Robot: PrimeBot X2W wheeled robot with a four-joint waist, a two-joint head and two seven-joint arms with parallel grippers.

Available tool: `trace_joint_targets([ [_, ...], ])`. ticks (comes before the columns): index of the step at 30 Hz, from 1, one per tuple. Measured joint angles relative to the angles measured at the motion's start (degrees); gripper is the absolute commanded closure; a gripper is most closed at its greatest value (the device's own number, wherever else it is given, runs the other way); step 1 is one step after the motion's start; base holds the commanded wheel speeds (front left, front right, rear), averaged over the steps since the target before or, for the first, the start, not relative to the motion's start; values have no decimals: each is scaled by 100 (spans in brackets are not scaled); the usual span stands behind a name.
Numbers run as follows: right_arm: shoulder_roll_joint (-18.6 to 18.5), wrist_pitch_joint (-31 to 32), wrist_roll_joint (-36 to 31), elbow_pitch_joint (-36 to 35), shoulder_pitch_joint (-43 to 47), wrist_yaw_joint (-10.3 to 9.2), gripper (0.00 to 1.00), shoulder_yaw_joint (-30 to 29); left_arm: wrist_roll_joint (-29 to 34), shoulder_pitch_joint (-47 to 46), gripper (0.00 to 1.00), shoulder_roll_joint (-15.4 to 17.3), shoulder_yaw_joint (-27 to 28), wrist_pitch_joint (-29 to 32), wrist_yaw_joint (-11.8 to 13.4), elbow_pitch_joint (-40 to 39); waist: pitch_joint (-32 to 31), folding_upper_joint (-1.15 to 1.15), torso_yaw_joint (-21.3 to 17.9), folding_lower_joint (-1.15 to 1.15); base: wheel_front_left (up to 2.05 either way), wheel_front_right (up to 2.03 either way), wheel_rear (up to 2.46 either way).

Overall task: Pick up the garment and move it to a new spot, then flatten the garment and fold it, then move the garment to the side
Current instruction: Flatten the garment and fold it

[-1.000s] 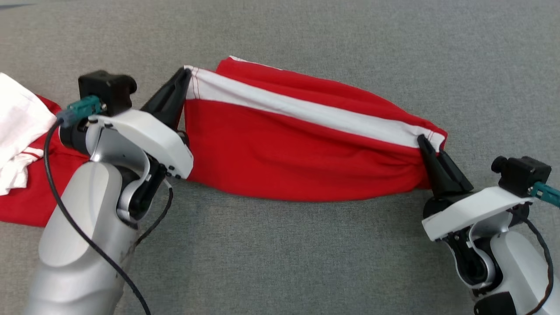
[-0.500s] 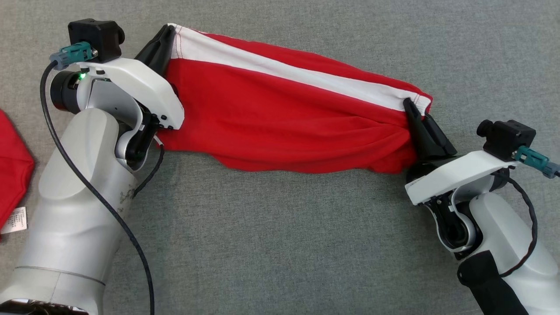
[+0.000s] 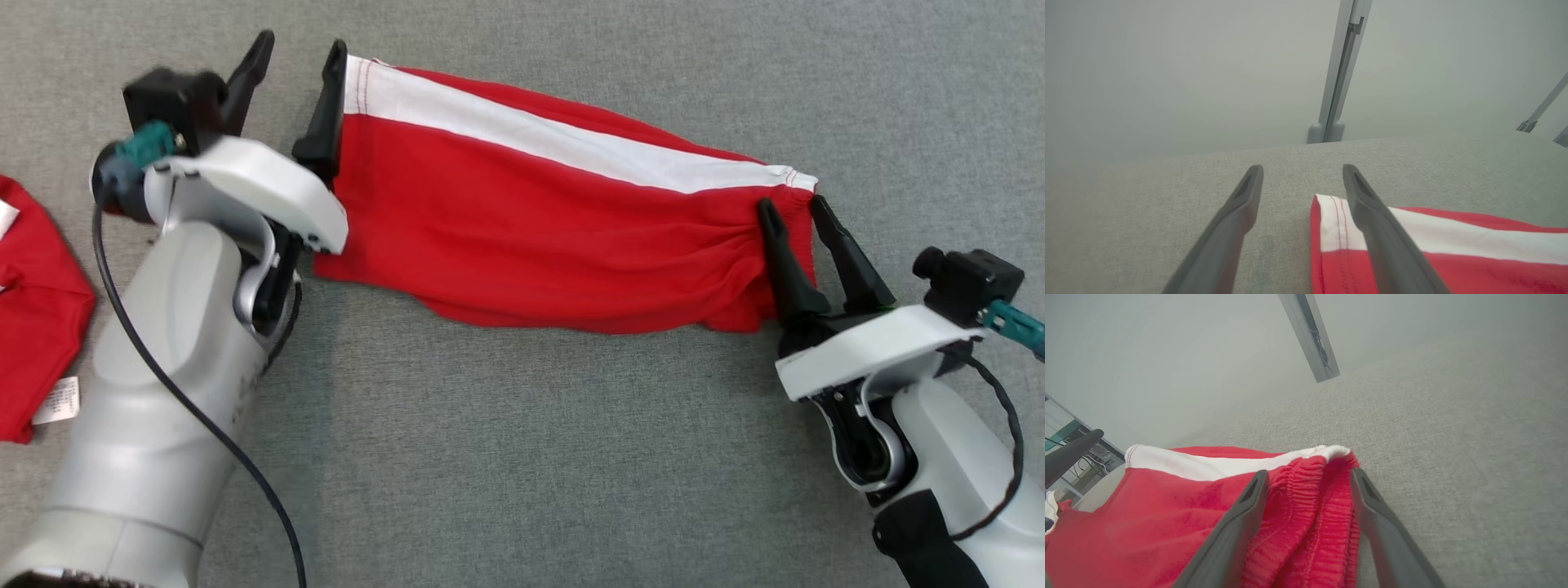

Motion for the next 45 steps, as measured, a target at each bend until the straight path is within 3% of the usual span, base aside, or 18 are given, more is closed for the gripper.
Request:
trace_joint_targets([
  [15, 315, -24, -1845, -1287, 1339, 0, 0, -1322, 688, 2505, 0, 465, 126, -263, 1174, -2721, -578, 0, 250, 0, 0, 0, 0],
  [29, 677, -25, -2432, -1757, 2462, 0, 0, -1722, 717, 4235, 0, 765, 246, 168, 1981, -4098, -1317, 0, 231, 0, 0, 0, 0],
  [39, 755, -25, -2475, -1781, 2614, 0, 0, -1742, 711, 4406, 0, 870, 123, 523, 2026, -4557, -1417, 0, 200, 0, 0, 0, 0],
  [45, 790, -25, -2471, -1811, 2586, 0, 0, -1700, 231, 3997, 0, 751, -30, 1031, 1569, -4388, -1296, 0, 158, 0, 0, 0, 0],
])
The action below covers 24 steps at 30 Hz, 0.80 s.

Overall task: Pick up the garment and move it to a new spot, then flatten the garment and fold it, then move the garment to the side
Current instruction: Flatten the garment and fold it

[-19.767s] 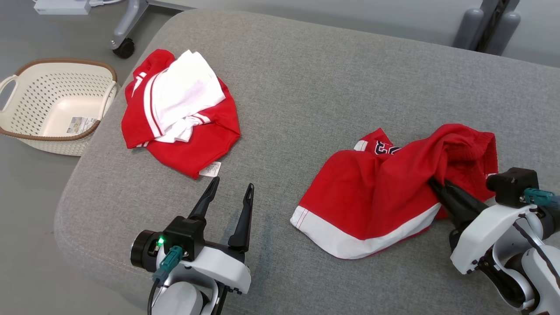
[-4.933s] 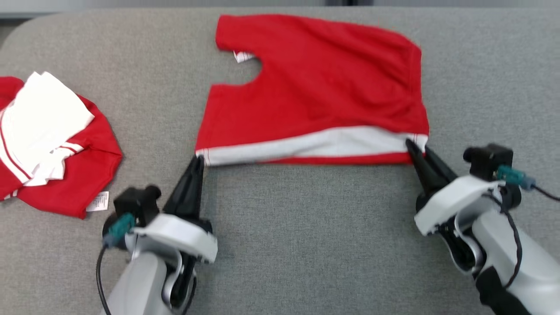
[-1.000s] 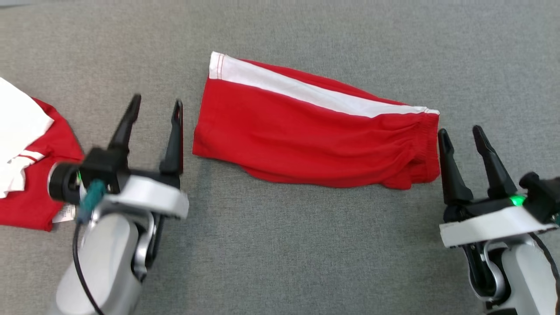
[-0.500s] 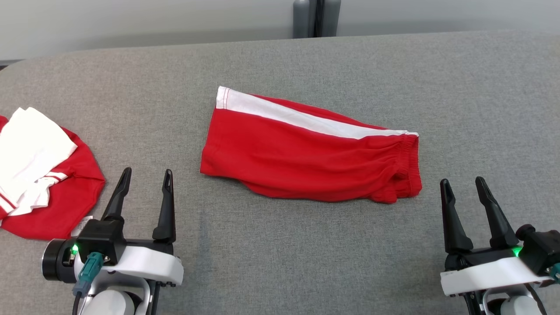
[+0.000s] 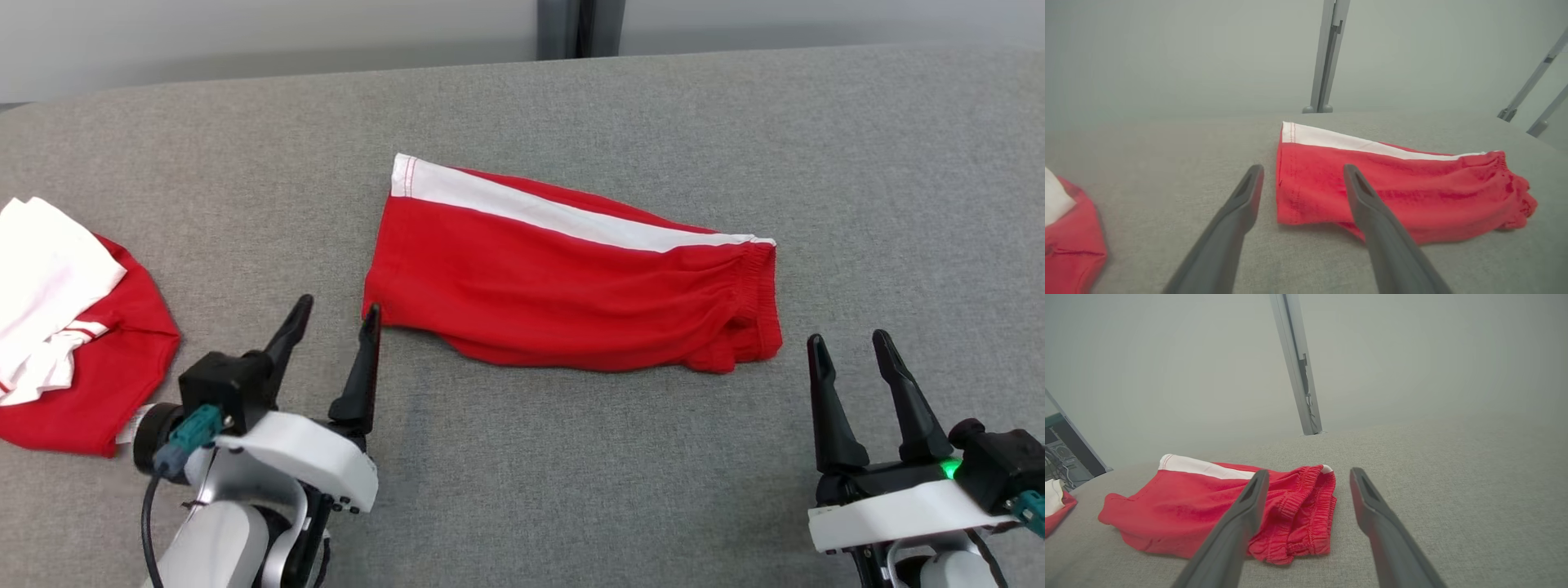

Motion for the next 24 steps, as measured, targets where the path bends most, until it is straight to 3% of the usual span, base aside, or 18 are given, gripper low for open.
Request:
trace_joint_targets([
  [5, 23, 0, 23, 1, -130, 0, 0, 125, -709, -427, 0, -187, -2, 531, -488, 762, 115, 0, -165, 0, 0, 0, 0],
  [8, 36, 0, 56, -1, -189, 0, 0, 163, -887, -746, 0, -233, 18, 693, -656, 1228, 225, 0, -276, 0, 0, 0, 0],
  [16, 86, 0, 114, -29, -312, 0, 0, 198, -1283, -1393, 0, -305, 152, 1035, -882, 2462, 571, 0, -545, 0, 0, 0, 0],
  [24, 114, 0, 162, -25, -343, 0, 0, 189, -1667, -1782, 0, -335, 278, 1333, -1173, 2949, 719, 0, -621, 0, 0, 0, 0],
])
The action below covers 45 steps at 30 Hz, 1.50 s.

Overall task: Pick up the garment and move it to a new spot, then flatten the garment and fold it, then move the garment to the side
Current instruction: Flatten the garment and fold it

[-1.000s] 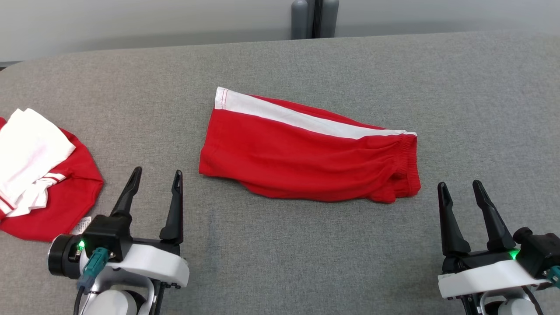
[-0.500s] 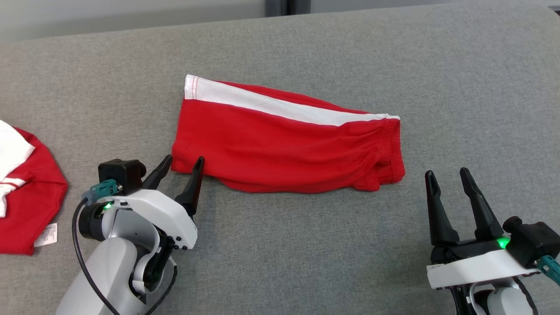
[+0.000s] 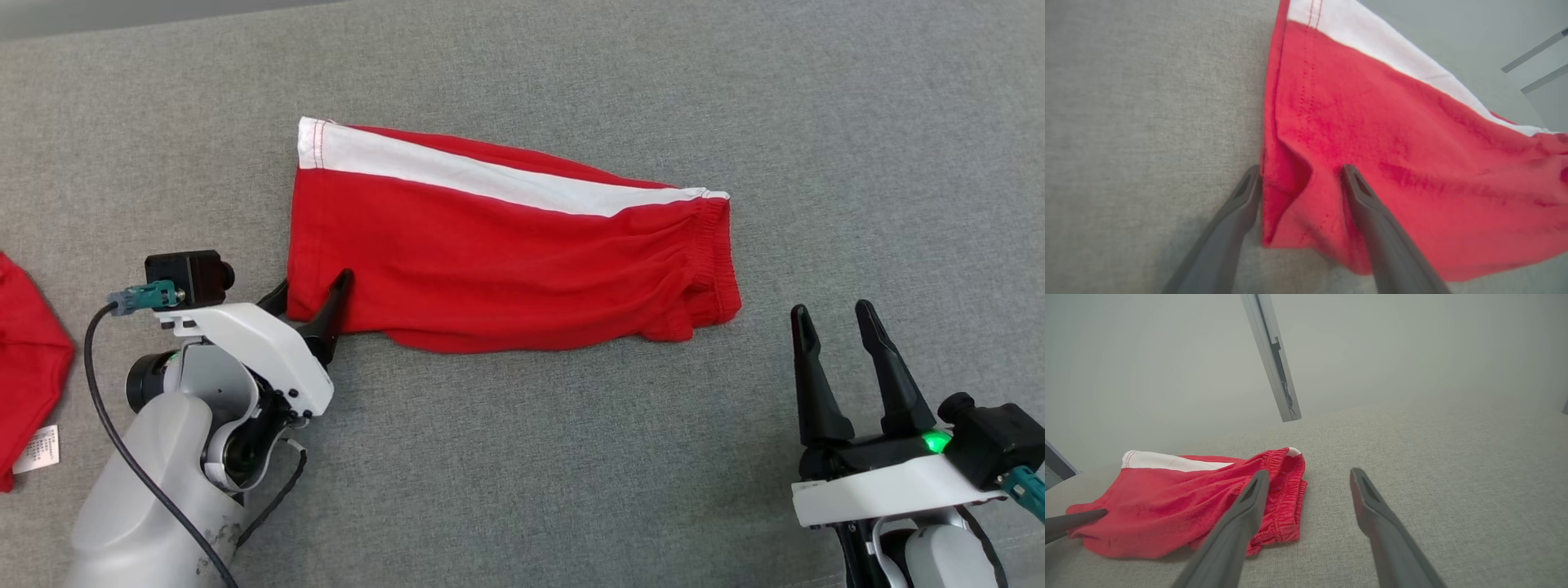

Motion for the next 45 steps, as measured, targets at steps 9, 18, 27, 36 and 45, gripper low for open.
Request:
trace_joint_targets([
  [9, 16, 0, 67, 3, -80, 0, 0, -2, -314, -76, 100, -46, -47, 344, -243, -40, 13, 0, 55, 0, 0, 0, 0],
  [18, 27, 0, 148, -43, 35, 0, 0, -145, -203, 912, 100, -151, -156, -134, -29, -1171, -47, 0, 162, 0, 0, 0, 0],
  [27, -48, 0, 147, -115, 346, 0, 0, -308, -149, 1977, 100, -218, -349, -266, 318, -2381, -240, 0, 472, 0, 0, 0, 0],
  [36, -69, 58, 147, -269, 781, 0, 0, -327, -126, 2381, 100, -80, -281, -222, 545, -2700, -578, 0, 629, 0, 0, 0, 0],
  [45, -42, 212, 165, -410, 1007, 0, 0, -353, -244, 2356, 0, 1, -253, -67, 583, -2195, -828, 0, 436, 0, 0, 0, 0],
])
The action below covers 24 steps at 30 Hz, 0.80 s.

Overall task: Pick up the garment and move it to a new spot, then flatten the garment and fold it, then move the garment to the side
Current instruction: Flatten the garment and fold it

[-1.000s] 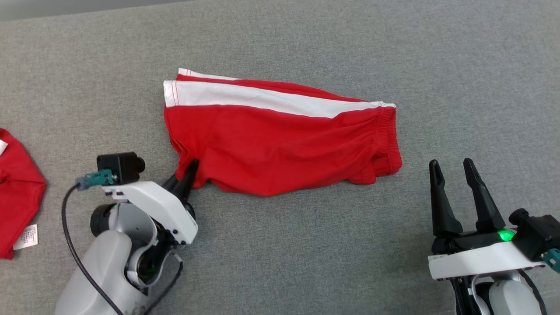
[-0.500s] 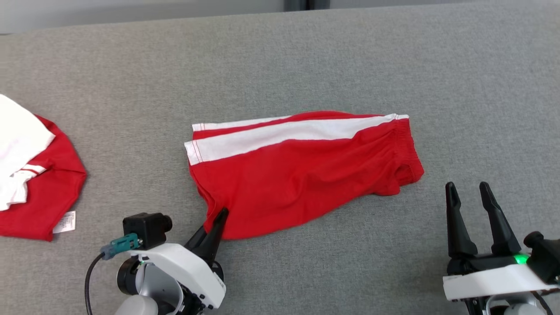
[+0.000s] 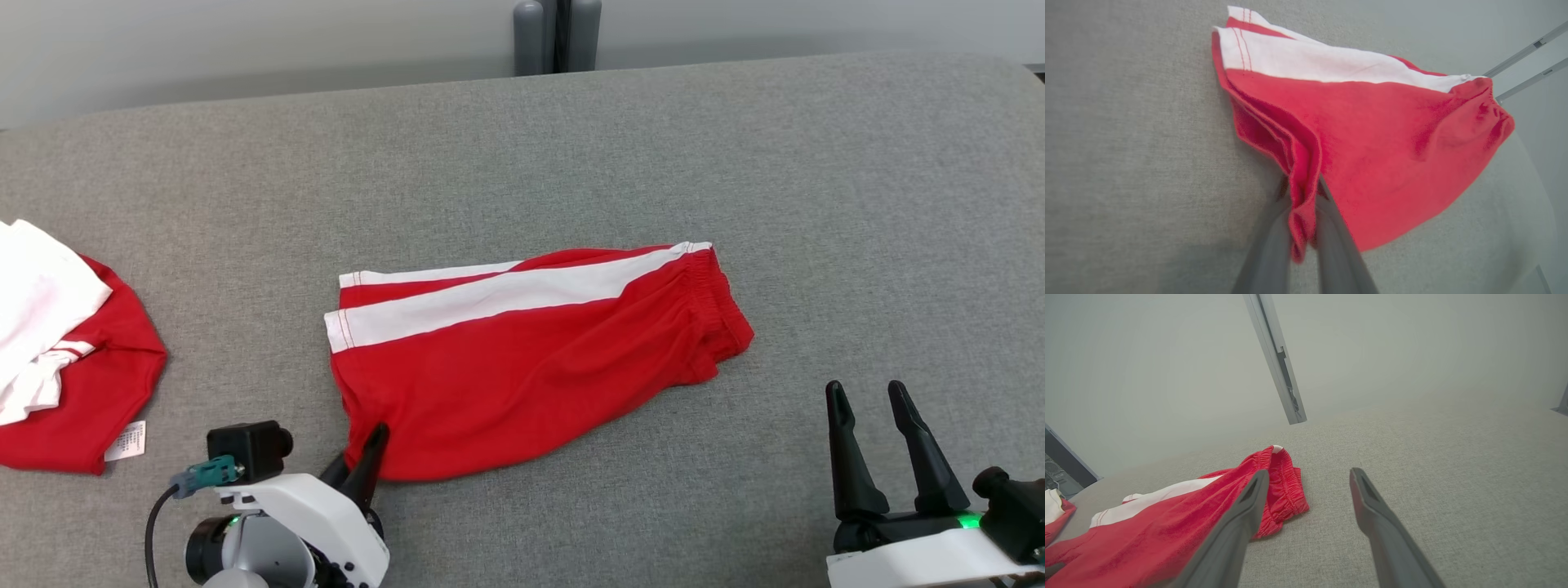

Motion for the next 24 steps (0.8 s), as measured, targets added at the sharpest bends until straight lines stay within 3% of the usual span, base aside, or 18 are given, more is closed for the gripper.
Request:
trace_joint_targets([
  [7, 8, 51, -27, -22, -25, 0, 0, -45, 487, -74, 0, 66, 166, -583, 412, 49, -94, 0, 19, 0, 0, 0, 0],
  [14, -114, 93, -123, 144, -204, 0, 0, -129, 1291, -239, 0, 321, 424, -1637, 902, -350, -361, 0, 195, 0, 0, 0, 0],
  [16, -170, 136, -186, 330, -293, 0, 0, -135, 1602, -313, 0, 449, 405, -2042, 910, -443, -591, 0, 277, 0, 0, 0, 0],
  [24, -153, 278, -305, 480, -182, 0, 0, -162, 1811, -58, 0, 552, 293, -2291, 909, -213, -981, 0, 296, 0, 0, 0, 0],
])
